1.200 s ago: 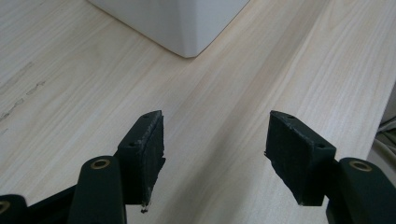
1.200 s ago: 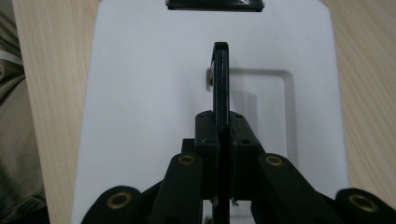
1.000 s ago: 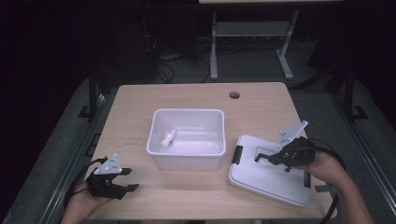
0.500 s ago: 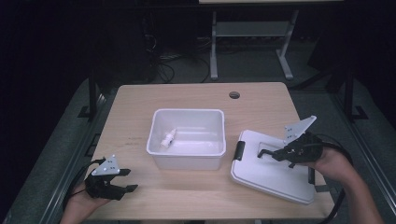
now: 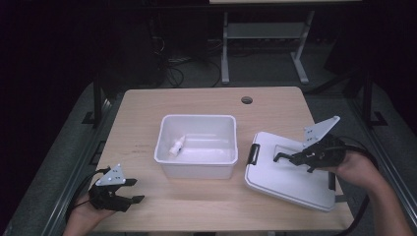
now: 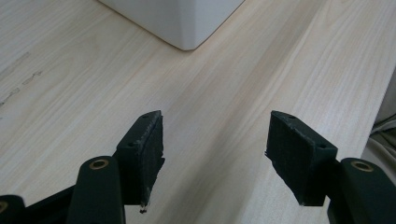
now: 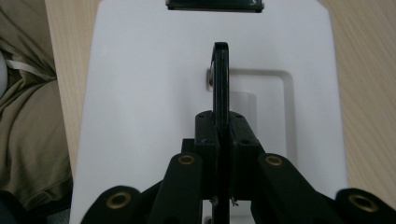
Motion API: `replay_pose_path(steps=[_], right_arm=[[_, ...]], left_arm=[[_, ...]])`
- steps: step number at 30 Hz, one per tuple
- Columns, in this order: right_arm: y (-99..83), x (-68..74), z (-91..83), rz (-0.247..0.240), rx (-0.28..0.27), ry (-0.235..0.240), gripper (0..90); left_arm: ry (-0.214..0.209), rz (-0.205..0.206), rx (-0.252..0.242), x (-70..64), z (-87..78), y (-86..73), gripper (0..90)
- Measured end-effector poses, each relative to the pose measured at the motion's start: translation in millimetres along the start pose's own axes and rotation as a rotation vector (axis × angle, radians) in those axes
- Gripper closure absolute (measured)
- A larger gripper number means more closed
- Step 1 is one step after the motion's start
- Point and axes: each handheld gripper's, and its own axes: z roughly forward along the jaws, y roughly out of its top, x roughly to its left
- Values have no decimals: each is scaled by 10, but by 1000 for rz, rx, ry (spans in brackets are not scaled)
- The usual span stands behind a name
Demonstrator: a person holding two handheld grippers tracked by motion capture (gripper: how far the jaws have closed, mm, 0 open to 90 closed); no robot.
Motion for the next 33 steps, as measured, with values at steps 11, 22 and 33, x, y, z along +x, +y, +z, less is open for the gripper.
replay_pose_path(steps=[11,22,33], right_arm=[[100,1,-157,-18,-4,-10,843],[173,-40,-278,-15,-8,-19,842],[287,-25,-411,-26,-13,-27,843]], left_arm=[[5,-4,-7,5,-24,-3,362],[1,-4,2,8,-7,-4,362],[-6,1,1,5,5,5,362]])
